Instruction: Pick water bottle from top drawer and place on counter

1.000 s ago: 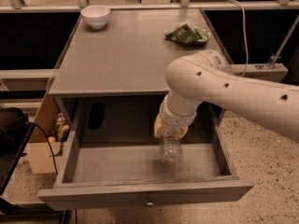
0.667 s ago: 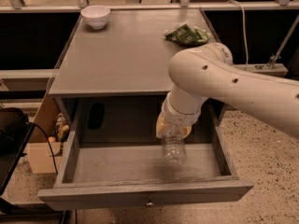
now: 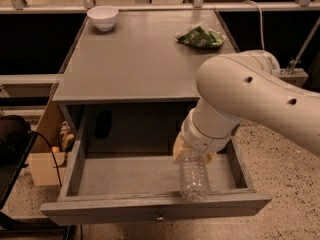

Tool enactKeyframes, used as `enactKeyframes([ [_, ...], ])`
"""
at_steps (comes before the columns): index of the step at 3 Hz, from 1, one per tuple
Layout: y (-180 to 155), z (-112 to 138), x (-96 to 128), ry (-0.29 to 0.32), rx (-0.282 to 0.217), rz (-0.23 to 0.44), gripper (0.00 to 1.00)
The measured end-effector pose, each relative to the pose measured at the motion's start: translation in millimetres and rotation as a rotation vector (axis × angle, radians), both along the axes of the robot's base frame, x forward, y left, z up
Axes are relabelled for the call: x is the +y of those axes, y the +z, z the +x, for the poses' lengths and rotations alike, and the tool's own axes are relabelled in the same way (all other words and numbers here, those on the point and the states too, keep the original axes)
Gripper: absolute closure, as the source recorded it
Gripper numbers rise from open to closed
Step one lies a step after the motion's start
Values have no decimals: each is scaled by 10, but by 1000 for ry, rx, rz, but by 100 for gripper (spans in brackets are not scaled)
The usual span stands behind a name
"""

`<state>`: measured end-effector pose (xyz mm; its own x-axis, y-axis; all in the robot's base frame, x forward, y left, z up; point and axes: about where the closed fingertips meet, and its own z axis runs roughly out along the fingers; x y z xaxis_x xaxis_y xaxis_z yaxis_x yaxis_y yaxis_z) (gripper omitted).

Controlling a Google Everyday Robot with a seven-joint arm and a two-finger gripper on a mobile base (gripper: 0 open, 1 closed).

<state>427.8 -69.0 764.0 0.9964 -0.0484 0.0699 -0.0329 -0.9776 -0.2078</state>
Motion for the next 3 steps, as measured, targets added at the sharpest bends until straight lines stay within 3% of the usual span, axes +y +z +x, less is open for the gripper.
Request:
enactKeyframes([
  [1,198,-168,-25,-13,-19,-11,100],
  [2,404,-42,68,13,-77,-17,100],
  [3,662,365,214,49,-152,-21,100],
])
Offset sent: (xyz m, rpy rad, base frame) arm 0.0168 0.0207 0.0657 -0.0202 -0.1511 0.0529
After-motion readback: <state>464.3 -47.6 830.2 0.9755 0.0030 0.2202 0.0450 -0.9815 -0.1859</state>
